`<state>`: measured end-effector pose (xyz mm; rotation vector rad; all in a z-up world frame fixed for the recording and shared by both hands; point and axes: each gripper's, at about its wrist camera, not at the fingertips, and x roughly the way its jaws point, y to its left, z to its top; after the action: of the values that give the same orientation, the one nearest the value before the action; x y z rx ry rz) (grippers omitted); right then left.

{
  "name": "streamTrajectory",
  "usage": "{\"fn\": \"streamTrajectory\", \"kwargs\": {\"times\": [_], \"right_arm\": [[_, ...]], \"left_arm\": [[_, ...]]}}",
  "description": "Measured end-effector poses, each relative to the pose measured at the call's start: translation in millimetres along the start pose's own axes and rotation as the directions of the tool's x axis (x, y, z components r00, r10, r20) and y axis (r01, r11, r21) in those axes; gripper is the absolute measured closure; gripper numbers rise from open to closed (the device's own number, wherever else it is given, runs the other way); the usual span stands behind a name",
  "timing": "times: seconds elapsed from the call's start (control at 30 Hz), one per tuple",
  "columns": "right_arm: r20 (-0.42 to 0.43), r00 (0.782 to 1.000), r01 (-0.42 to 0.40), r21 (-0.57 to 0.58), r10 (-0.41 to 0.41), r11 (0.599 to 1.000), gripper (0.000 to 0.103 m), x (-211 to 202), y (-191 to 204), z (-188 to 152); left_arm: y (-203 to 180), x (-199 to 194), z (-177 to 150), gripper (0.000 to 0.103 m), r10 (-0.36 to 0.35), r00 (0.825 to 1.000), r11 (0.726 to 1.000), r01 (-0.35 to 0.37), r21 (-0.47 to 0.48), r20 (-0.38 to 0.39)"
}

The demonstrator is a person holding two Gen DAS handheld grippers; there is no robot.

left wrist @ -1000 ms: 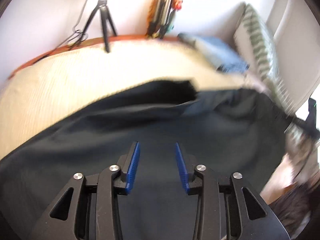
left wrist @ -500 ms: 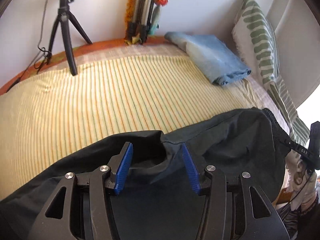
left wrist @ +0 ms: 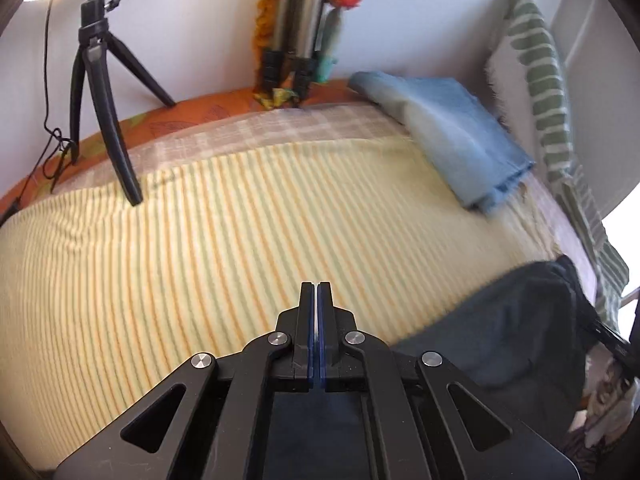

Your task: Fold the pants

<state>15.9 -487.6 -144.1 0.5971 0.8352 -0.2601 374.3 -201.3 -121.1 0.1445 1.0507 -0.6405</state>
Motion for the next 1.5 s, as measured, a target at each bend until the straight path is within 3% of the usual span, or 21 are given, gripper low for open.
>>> {"fn": "streamTrajectory", "kwargs": {"times": [0.07,0.17,0.3,0.47,0.57,0.73,0.87,0.97,1.03,1.17,1.23,1.27,1.33,1.43,1.5], "right_arm": [[-0.003,1.000,0.004,-0.002,-0.004,1.000,0.081,1,0,1],[-0.004,1.000,0.012,-0.012,-0.012,1.000,0.081,2,2,1],[-0.016,1.000,-0.005,-0.002,0.005,1.000,0.079,2,0,3],[-0.026,1.000,-0.006,-0.019,0.005,1.000,0.077,-1,-2,3],[-0.028,1.000,0.006,-0.023,-0.007,1.000,0.077,-1,0,3],[-0.025,0.999,0.037,-0.034,-0.038,0.999,0.077,-3,7,4],[0.020,0.990,0.138,-0.074,-0.137,0.988,0.066,-16,16,7],[0.133,0.966,0.237,-0.133,-0.220,0.962,0.065,-44,30,10],[0.194,0.968,0.189,-0.155,-0.158,0.970,0.062,-63,46,16],[0.192,0.981,0.094,-0.303,-0.036,0.948,0.060,-64,103,30],[0.135,0.989,-0.007,-0.398,0.066,0.917,0.060,-53,144,36],[0.083,0.987,-0.083,-0.450,0.134,0.889,0.060,-42,172,40],[0.028,0.978,-0.161,-0.524,0.206,0.836,0.060,-19,216,42],[-0.081,0.966,-0.245,-0.584,0.245,0.774,0.060,24,271,39],[-0.180,0.948,-0.319,-0.557,0.264,0.767,0.060,64,302,41]], "left_arm": [[12,4,6,0.103,0.046,0.999,0.999,-0.046,-0.021,0.018],[23,-11,10,0.103,0.000,0.998,0.996,0.005,-0.085,0.057],[8,-49,-5,0.093,-0.014,0.998,1.000,0.015,-0.019,0.060],[-10,-90,-65,0.091,-0.021,1.000,0.997,0.020,0.070,0.010],[4,-100,-116,0.091,-0.054,0.996,0.999,0.054,-0.001,-0.072],[16,-126,-202,0.091,-0.010,0.990,0.998,0.000,-0.065,-0.142],[38,-157,-229,0.091,0.017,0.994,0.989,-0.033,-0.144,-0.113],[67,-188,-234,0.088,0.035,0.998,0.972,-0.047,-0.230,-0.056],[86,-212,-237,0.077,0.081,0.997,0.961,-0.079,-0.267,0.000],[126,-248,-249,0.076,0.177,0.980,0.919,-0.134,-0.370,0.086],[143,-256,-257,0.069,0.222,0.969,0.894,-0.157,-0.419,0.112],[150,-257,-260,0.068,0.244,0.963,0.883,-0.171,-0.438,0.117],[164,-254,-267,0.068,0.297,0.947,0.855,-0.208,-0.475,0.120],[187,-243,-279,0.068,0.332,0.937,0.814,-0.226,-0.535,0.110],[200,-235,-282,0.068,0.353,0.930,0.791,-0.240,-0.563,0.099]]}}
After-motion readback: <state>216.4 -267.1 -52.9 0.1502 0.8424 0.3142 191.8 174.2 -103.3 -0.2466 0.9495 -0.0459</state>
